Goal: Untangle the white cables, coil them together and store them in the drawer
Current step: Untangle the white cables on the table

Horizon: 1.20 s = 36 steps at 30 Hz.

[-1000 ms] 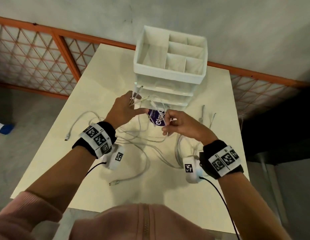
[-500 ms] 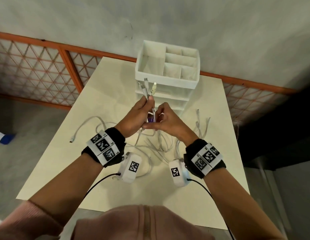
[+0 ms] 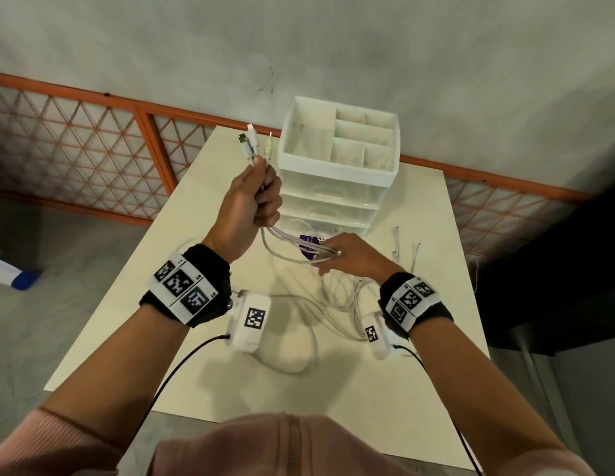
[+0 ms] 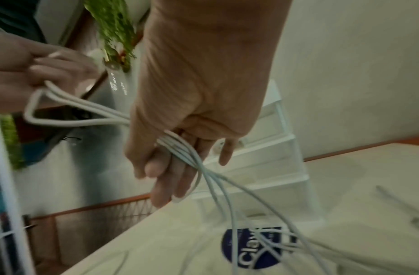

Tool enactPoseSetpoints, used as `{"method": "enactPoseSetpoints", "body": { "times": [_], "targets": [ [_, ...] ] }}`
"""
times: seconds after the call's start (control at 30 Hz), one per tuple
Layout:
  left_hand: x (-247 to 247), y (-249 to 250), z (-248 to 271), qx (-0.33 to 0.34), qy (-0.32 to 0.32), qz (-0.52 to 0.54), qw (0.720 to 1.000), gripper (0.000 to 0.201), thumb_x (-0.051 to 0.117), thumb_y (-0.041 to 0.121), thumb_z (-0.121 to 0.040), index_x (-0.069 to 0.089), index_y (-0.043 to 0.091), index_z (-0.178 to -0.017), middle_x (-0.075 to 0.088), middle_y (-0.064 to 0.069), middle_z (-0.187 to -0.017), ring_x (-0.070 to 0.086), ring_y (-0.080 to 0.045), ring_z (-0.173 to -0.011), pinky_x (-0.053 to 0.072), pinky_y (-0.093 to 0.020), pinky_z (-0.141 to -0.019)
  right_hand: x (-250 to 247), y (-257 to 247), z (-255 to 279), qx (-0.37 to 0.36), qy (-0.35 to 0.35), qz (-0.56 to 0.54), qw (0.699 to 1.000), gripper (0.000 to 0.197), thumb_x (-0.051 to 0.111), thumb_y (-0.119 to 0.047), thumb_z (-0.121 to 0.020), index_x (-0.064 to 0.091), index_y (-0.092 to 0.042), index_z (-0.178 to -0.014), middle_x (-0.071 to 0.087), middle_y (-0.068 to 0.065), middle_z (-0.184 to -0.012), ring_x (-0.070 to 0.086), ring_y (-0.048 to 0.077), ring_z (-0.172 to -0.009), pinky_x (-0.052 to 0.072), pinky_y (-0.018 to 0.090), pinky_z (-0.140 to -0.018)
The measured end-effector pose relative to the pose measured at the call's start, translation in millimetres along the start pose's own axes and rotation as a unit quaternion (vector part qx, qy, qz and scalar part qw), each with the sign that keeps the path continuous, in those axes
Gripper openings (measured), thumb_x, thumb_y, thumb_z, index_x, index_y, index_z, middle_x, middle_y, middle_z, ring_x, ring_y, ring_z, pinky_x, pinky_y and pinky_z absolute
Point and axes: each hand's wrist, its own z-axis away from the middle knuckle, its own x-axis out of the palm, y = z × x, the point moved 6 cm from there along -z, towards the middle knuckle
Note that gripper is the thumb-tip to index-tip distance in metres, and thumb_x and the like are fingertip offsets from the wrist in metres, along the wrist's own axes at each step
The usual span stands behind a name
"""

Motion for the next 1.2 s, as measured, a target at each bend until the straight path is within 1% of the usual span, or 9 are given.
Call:
{"method": "enactPoseSetpoints", "body": {
  "times": [0.13,0.23,0.3,0.53,0.73,0.87,0.93,1.1,1.2],
  "targets": [
    [-15,6,6,0.017,0.049,-0.123,0.991,0.043,0.043,0.036,-0.098,0.024,0.019,-0.064,0.016,0.006,-0.053,0.015,-0.007,-0.041,0.017,-0.019,-0.038,-22,22,8,0.032,0.034,-0.010,0.999,0.023,0.072,-0.035,-0.081,0.072,-0.019,-0.065,0.069,0.007,-0.062,0.056,0.002,-0.056,0.039,0.016,-0.061],
    [-13,-6,7,0.019,-0.017,-0.369,0.929,0.025,0.076,0.031,-0.076,0.056,0.016,-0.072,0.032,0.010,-0.043,0.028,-0.005,-0.038,0.027,-0.013,-0.043,-38,6,10,0.018,0.083,-0.023,0.996,0.035,0.071,-0.033,-0.083,0.069,-0.001,-0.070,0.064,0.014,-0.058,0.057,0.009,-0.046,0.044,0.021,-0.055],
    [-6,-27,9,-0.031,-0.084,-0.459,0.884,0.027,0.083,0.034,-0.067,0.061,0.032,-0.084,0.046,0.014,-0.041,0.039,-0.001,-0.040,0.028,-0.010,-0.045,-48,-20,11,-0.011,0.099,-0.035,0.994,0.026,0.071,-0.023,-0.083,0.067,-0.002,-0.067,0.059,0.011,-0.055,0.053,0.012,-0.040,0.042,0.019,-0.044],
    [-17,-27,-3,0.035,0.010,-0.417,0.908,0.034,0.066,0.028,-0.086,0.053,0.030,-0.055,0.048,0.008,-0.043,0.038,-0.004,-0.040,0.032,-0.017,-0.045,-68,-55,18,-0.058,0.075,-0.083,0.992,0.018,0.073,-0.026,-0.081,0.063,-0.016,-0.070,0.054,-0.001,-0.046,0.046,0.012,-0.039,0.038,0.018,-0.041],
    [-44,9,-13,0.131,0.131,-0.294,0.938,0.011,0.062,0.025,-0.090,0.064,0.026,-0.079,0.048,-0.010,-0.068,0.040,-0.018,-0.061,0.035,-0.025,-0.056,-56,14,11,0.021,0.029,-0.083,0.996,0.016,0.074,-0.023,-0.080,0.063,-0.012,-0.078,0.063,-0.004,-0.057,0.057,0.018,-0.059,0.048,0.029,-0.063],
    [-66,-18,-14,0.081,0.198,-0.319,0.924,0.018,0.063,0.029,-0.089,0.064,0.013,-0.081,0.046,0.006,-0.052,0.036,-0.010,-0.048,0.031,-0.024,-0.049,-62,27,15,0.051,0.008,-0.041,0.998,0.019,0.076,-0.026,-0.078,0.063,-0.013,-0.072,0.064,0.001,-0.062,0.060,0.011,-0.060,0.045,0.024,-0.067],
    [-80,-34,-13,0.041,0.231,-0.366,0.900,0.030,0.064,0.032,-0.088,0.065,0.002,-0.084,0.051,-0.001,-0.057,0.044,-0.018,-0.057,0.034,-0.025,-0.051,-71,23,18,0.055,-0.002,-0.045,0.997,0.023,0.075,-0.026,-0.079,0.063,-0.007,-0.078,0.064,0.006,-0.062,0.062,0.009,-0.057,0.047,0.024,-0.068],
    [-84,-64,-4,-0.101,0.130,-0.469,0.868,0.027,0.078,0.026,-0.074,0.069,0.007,-0.091,0.046,-0.002,-0.054,0.045,-0.016,-0.054,0.031,-0.021,-0.051,-104,1,26,0.066,0.040,-0.099,0.992,0.027,0.072,-0.031,-0.082,0.058,-0.007,-0.083,0.035,-0.006,-0.043,0.029,0.008,-0.036,0.030,0.017,-0.039],
    [-60,-57,0,-0.080,0.077,-0.435,0.893,0.037,0.086,0.029,-0.063,0.053,0.027,-0.079,0.034,0.005,-0.054,0.031,-0.008,-0.046,0.026,-0.022,-0.049,-102,-2,27,0.085,0.013,-0.047,0.995,0.032,0.071,-0.039,-0.081,0.053,-0.014,-0.070,0.030,-0.009,-0.040,0.022,0.010,-0.039,0.021,0.017,-0.038]
  ]
}}
